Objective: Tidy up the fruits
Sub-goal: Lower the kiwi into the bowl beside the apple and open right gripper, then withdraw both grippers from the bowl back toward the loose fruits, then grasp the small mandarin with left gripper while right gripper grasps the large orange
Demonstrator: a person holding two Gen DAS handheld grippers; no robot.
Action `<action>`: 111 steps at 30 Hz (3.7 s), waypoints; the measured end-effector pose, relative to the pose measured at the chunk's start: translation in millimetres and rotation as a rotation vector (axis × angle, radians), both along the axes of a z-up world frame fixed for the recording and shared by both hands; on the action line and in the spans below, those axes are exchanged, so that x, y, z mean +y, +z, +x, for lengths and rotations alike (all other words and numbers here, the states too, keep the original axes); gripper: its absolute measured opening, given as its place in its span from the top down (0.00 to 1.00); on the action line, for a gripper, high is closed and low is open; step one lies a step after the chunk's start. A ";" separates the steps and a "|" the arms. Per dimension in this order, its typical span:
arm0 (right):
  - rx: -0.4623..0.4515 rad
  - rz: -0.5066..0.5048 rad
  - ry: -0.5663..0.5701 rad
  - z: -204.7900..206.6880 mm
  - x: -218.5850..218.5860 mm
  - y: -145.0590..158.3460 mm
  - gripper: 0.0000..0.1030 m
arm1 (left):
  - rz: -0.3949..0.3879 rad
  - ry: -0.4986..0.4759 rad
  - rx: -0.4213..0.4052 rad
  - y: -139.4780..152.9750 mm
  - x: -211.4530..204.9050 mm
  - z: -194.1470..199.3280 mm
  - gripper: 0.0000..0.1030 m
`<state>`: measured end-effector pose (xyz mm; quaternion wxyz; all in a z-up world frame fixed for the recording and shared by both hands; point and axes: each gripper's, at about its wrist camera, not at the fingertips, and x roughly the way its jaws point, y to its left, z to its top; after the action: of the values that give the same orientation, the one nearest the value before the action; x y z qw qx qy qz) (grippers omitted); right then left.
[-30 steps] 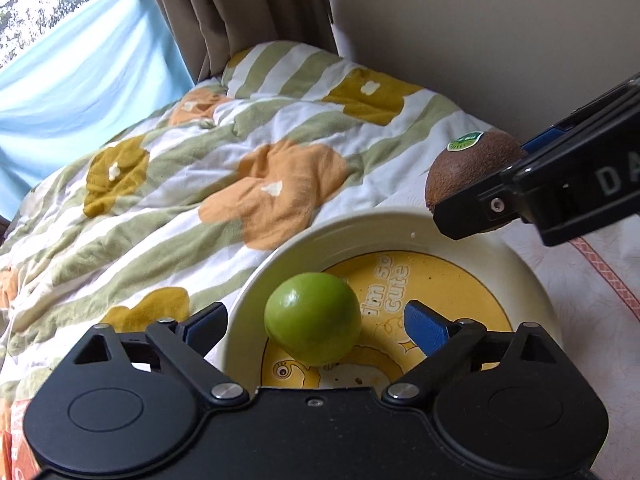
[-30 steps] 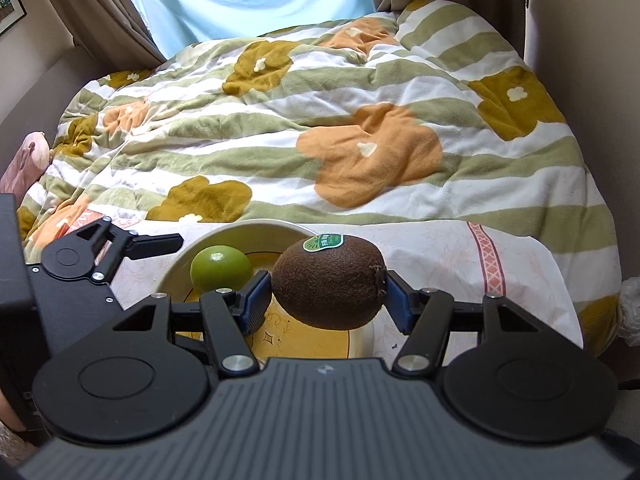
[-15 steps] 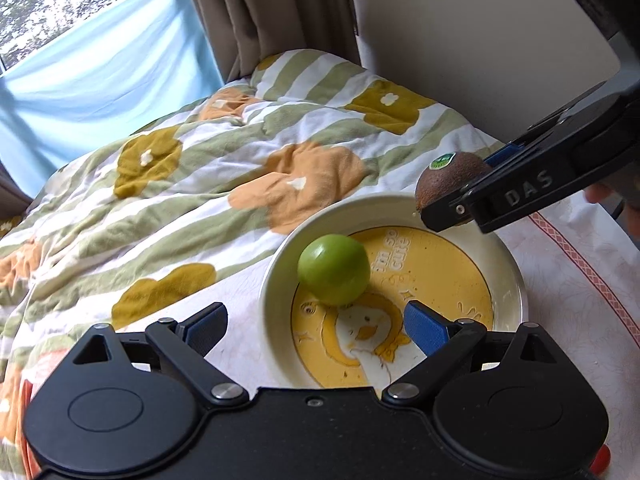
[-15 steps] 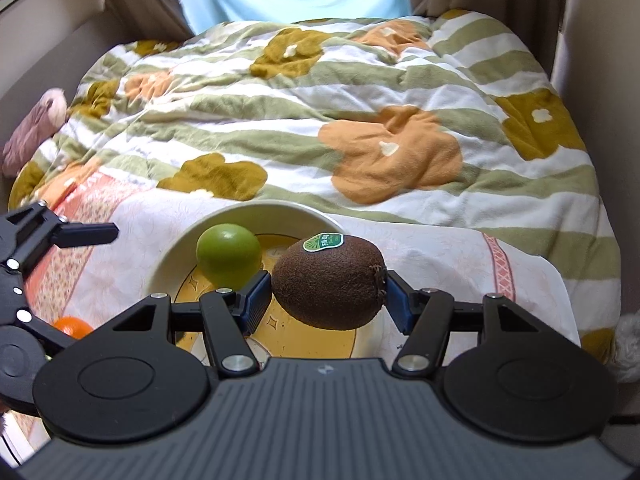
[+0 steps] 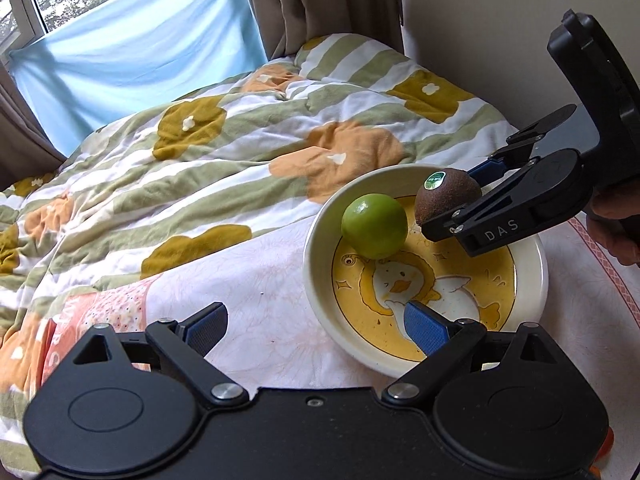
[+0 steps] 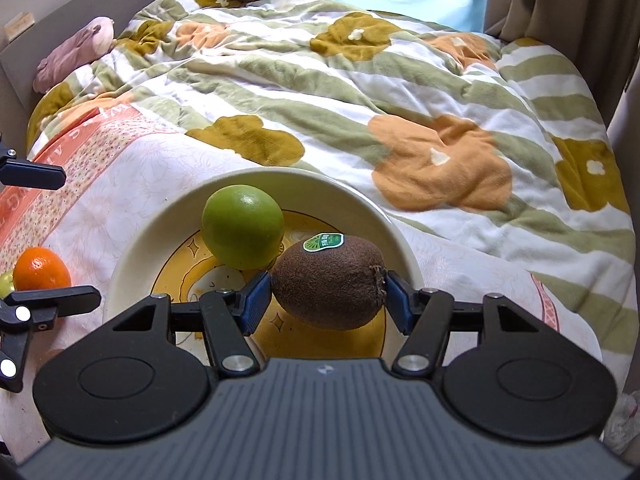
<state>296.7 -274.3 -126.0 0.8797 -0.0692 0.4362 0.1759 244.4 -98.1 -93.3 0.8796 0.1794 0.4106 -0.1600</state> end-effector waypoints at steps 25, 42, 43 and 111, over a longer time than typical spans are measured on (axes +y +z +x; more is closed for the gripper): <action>-0.125 -0.029 0.012 -50.8 8.6 46.4 0.00 | -0.016 0.123 -0.083 39.4 35.0 -38.6 0.05; -0.184 0.041 -0.200 -171.3 53.7 117.5 0.00 | -0.107 0.060 -0.160 80.3 111.9 -120.7 0.06; -0.194 0.034 -0.223 -180.5 59.1 119.5 0.00 | -0.119 0.053 -0.153 79.1 117.6 -125.6 0.06; -0.031 -0.098 -0.301 -232.0 96.6 -22.0 0.23 | -0.134 0.102 0.079 -55.2 125.9 -164.1 0.58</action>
<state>64.7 -177.7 -148.0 0.8984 -0.0486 0.4361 0.0196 80.3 27.8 -148.5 0.8797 0.0925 0.4420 -0.1490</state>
